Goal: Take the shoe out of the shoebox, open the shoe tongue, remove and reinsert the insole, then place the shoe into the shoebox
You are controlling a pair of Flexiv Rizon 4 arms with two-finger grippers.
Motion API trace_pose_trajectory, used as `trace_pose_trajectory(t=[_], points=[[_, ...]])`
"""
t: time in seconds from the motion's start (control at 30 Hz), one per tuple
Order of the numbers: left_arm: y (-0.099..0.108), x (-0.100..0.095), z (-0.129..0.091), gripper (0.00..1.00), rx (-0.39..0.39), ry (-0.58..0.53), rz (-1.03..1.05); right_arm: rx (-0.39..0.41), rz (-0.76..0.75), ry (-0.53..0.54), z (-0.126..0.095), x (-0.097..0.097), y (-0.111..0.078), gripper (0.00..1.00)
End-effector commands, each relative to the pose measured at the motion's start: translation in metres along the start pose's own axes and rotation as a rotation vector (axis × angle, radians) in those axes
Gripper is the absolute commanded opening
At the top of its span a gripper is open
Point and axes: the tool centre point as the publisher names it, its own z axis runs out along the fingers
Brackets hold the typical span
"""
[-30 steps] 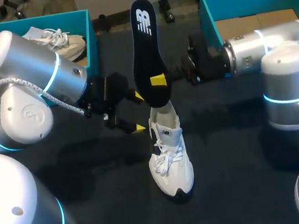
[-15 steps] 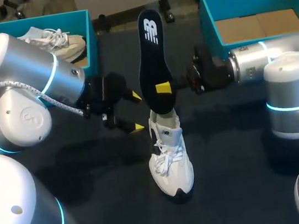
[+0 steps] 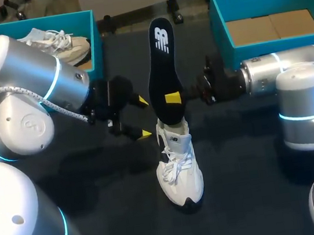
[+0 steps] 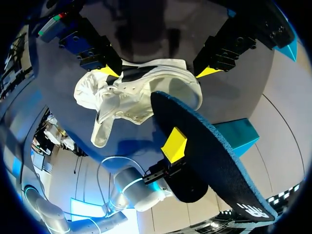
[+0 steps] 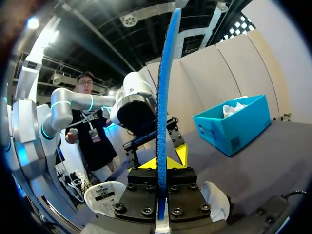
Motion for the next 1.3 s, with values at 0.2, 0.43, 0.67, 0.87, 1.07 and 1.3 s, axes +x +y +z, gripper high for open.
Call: trace_pose_trajectory(t=[0.2,0.43,0.67,0.87,1.07,1.3], points=[[0.0,0.002,-0.001,1.0,-0.002,-0.002,0.0,-0.004,-0.004,-0.014,0.002,-0.002,-0.001,0.0],[0.0,0.002,-0.001,1.0,-0.002,-0.002,0.0,-0.011,0.009,-0.06,-0.003,-0.005,-0.007,0.0],[0.0,0.002,-0.001,1.0,-0.002,-0.002,0.0,-0.016,0.01,-0.084,0.0,-0.006,-0.015,0.0],[0.0,0.002,-0.001,1.0,-0.002,-0.002,0.0,-0.026,0.004,-0.093,0.001,-0.008,-0.022,0.0],[0.0,0.002,-0.001,1.0,-0.002,-0.002,0.0,-0.018,0.02,-0.089,0.005,-0.014,-0.025,0.0],[0.0,0.002,-0.001,1.0,-0.002,-0.002,0.0,-0.012,0.048,-0.094,0.007,-0.017,-0.029,0.0]])
